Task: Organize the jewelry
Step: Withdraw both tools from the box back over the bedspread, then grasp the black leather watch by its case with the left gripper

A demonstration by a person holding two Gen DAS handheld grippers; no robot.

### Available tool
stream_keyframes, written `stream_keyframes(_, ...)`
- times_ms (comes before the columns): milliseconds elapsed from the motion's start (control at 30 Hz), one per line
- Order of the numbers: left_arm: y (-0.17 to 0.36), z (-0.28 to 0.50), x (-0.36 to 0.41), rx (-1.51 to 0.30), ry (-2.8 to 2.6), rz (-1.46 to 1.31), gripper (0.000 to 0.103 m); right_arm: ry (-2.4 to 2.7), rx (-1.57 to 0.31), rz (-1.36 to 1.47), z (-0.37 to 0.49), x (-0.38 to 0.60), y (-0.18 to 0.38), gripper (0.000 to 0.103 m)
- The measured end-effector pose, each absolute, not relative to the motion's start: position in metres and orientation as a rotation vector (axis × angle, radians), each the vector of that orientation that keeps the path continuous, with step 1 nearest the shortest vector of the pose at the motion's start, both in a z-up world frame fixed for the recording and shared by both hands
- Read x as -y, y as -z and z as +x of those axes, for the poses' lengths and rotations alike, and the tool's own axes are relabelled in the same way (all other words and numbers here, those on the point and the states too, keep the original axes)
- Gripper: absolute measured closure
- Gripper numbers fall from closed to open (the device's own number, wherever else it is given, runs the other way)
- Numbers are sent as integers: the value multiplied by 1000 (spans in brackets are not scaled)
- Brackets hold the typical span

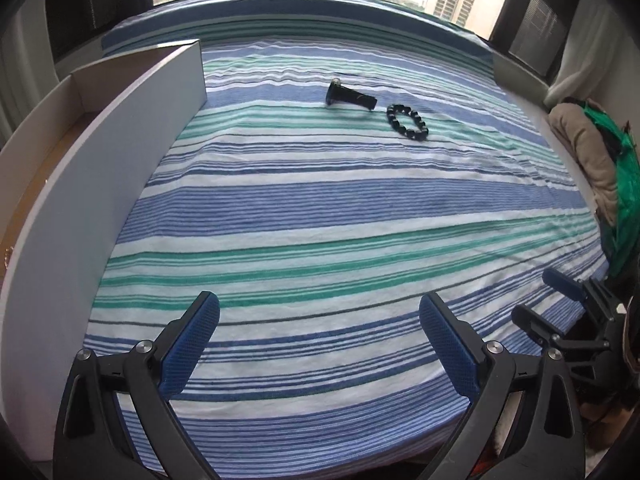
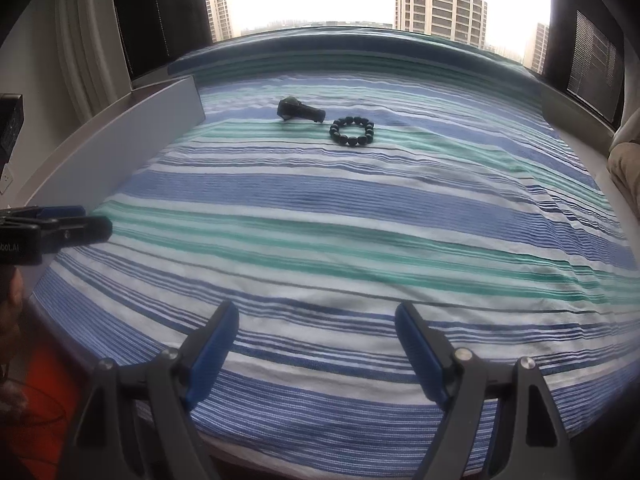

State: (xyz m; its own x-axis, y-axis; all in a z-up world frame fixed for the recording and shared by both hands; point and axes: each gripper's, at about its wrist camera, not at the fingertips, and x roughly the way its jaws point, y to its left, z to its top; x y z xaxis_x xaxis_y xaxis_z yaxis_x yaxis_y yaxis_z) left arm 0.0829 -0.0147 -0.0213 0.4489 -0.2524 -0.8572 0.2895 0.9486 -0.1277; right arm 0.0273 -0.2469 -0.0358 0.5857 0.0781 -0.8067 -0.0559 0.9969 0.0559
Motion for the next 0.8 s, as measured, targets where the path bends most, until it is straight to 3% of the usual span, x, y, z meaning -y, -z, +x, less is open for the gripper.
stream_keyframes(533, 35, 121, 28, -1138, 310, 53, 3, -99, -977, -18, 89, 249, 16, 21)
stream_keyframes(800, 28, 160, 14, -1199, 296, -115, 3, -126, -1034, 36, 77, 245, 40, 21)
